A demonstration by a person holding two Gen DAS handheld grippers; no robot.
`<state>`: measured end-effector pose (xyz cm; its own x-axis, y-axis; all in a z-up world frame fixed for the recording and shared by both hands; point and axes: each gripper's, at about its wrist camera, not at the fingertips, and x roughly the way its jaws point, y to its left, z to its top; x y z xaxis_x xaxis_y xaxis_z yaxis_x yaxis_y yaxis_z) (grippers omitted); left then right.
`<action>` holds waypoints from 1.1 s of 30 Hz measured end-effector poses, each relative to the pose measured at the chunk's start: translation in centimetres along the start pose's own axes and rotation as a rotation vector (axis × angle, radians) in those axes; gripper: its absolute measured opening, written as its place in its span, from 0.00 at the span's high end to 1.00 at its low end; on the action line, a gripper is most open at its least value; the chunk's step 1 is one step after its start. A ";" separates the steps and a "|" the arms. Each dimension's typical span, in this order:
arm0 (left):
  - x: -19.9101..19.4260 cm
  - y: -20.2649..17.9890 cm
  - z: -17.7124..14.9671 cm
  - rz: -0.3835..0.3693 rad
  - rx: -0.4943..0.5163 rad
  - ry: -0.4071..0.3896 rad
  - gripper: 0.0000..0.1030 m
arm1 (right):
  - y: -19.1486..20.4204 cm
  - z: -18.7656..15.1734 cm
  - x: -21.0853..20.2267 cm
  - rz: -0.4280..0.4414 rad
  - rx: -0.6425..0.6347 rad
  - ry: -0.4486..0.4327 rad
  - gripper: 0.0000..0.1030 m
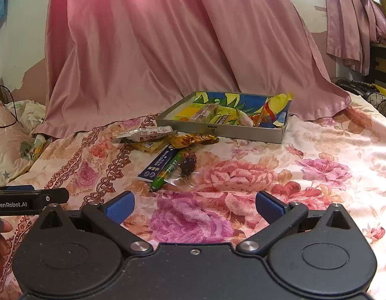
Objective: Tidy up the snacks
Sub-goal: 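Open both tools over the tray and pull them back, then reach the right tool toward the brown meat packet while the left tool reaches the blue stick pack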
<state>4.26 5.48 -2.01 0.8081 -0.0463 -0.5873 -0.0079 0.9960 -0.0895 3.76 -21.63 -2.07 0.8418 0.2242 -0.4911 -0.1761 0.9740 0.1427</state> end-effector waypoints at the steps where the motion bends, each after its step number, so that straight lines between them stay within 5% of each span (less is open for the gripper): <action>1: 0.1 0.0 0.0 0.001 0.005 0.002 0.00 | 0.0 0.0 0.1 0.001 0.002 0.002 0.01; 33: 5.5 0.8 5.4 -0.058 0.090 0.015 0.00 | 0.7 3.7 7.4 -0.026 -0.090 -0.066 0.01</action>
<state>11.84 6.42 -0.99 0.7969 -0.1049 -0.5949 0.0924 0.9944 -0.0516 11.77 -19.40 -2.44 0.8780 0.1988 -0.4354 -0.1961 0.9792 0.0517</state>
